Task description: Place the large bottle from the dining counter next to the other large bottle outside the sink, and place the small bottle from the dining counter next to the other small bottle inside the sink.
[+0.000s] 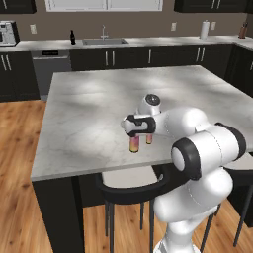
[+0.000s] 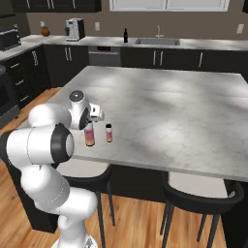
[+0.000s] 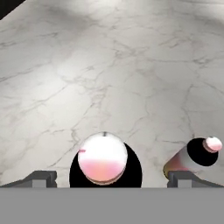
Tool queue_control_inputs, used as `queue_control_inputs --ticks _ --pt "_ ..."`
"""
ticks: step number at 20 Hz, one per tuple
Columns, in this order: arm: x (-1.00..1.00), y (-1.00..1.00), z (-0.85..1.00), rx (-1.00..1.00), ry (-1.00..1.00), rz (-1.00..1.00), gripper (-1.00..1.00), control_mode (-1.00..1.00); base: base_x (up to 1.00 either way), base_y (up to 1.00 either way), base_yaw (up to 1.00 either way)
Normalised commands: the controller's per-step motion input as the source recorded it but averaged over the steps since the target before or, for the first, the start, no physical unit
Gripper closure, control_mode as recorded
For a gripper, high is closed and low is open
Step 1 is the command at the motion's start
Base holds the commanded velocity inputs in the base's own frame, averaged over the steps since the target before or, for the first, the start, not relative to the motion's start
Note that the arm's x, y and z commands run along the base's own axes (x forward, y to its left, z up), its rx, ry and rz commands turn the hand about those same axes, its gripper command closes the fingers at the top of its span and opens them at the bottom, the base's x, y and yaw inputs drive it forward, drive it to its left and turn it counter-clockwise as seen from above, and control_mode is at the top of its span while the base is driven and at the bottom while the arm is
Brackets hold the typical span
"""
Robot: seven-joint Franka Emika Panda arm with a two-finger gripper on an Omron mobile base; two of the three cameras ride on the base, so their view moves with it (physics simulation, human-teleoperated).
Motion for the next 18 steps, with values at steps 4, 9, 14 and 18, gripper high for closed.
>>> queue_control_inputs --ticks 4,9,14,18 --pt "0.2 0.07 -0.11 0.0 -0.01 0.0 -1.0 -1.0 0.0 0.0 0.0" --pt "0.15 0.01 -0.13 0.0 -0.01 0.0 -1.0 -1.0 0.0 0.0 0.0" --pt "0.08 0.0 -0.16 0.01 -0.01 0.0 1.0 -1.0 0.0 0.0 0.0" --pt "0.06 0.0 -0.13 0.01 -0.01 0.0 1.0 -1.0 0.0 0.0 0.0"
